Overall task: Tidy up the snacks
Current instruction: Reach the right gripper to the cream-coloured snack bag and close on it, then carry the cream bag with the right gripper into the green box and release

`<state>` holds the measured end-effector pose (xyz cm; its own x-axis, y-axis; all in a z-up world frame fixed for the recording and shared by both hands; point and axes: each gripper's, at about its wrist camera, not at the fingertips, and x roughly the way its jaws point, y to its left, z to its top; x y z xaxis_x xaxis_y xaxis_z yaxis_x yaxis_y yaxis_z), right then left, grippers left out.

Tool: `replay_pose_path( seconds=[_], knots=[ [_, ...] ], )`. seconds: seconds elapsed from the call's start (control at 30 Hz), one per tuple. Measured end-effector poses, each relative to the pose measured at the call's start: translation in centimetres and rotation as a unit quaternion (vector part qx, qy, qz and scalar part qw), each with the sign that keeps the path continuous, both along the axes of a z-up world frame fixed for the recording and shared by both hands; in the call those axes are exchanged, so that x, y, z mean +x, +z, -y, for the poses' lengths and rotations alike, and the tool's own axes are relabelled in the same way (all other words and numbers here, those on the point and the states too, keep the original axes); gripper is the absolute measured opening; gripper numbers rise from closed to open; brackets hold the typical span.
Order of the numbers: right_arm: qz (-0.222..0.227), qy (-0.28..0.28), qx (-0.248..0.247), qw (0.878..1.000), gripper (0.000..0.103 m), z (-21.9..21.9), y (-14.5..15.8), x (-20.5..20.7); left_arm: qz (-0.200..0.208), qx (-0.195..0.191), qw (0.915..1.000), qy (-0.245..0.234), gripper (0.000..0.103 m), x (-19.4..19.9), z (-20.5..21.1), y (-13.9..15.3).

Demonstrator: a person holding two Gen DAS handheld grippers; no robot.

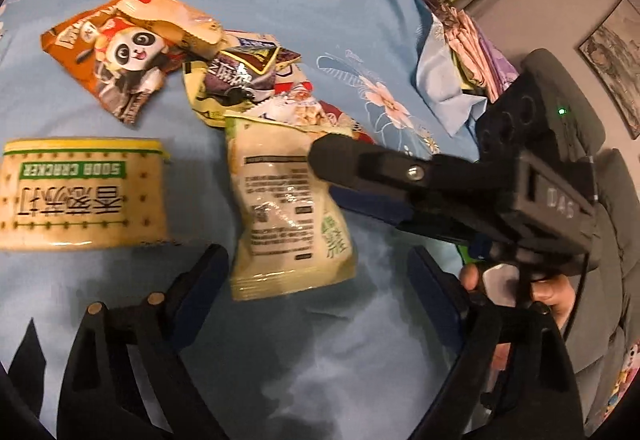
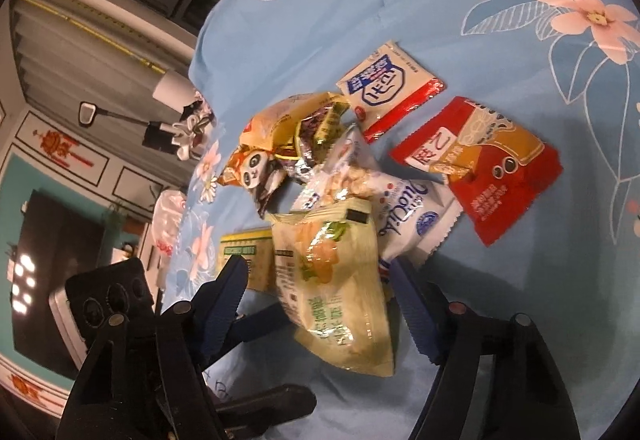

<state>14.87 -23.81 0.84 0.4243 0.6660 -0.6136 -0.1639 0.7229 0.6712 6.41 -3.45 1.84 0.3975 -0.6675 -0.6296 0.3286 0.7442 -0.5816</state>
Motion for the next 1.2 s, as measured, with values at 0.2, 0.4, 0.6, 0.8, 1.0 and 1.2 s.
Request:
replay_pose_path(
  seconds=[0.2,0.4,0.6,0.8,1.0,1.2],
  knots=[
    [-0.003,-0.019,-0.013,1.000,0.057,0.5,-0.4,0.0,-0.005,0.002,1.0000,-0.006,0.052,0.6,0.0,-0.3],
    [0.004,-0.040,-0.009,0.999,0.029,1.0,-0.8,-0.5,-0.020,-0.006,0.9997,0.015,0.028,0.8,-0.6,-0.8],
    [0.014,-0.062,0.001,0.998,0.024,1.2,-0.5,-1.2,0.010,0.012,0.9997,0.018,0.021,-0.3,0.2,0.4],
    [0.036,-0.093,0.040,0.994,0.021,3.0,0.7,-3.1,0.030,-0.014,0.9993,0.015,0.011,-1.1,0.0,2.5],
    [0.071,-0.124,0.093,0.985,0.020,5.5,3.2,-6.1,0.056,-0.021,0.9982,-0.006,0.011,-2.9,1.8,5.6],
    [0.114,-0.144,0.099,0.978,0.020,7.9,6.3,-9.3,0.073,-0.033,0.9962,-0.034,0.011,-4.4,4.6,8.3]
  ],
)
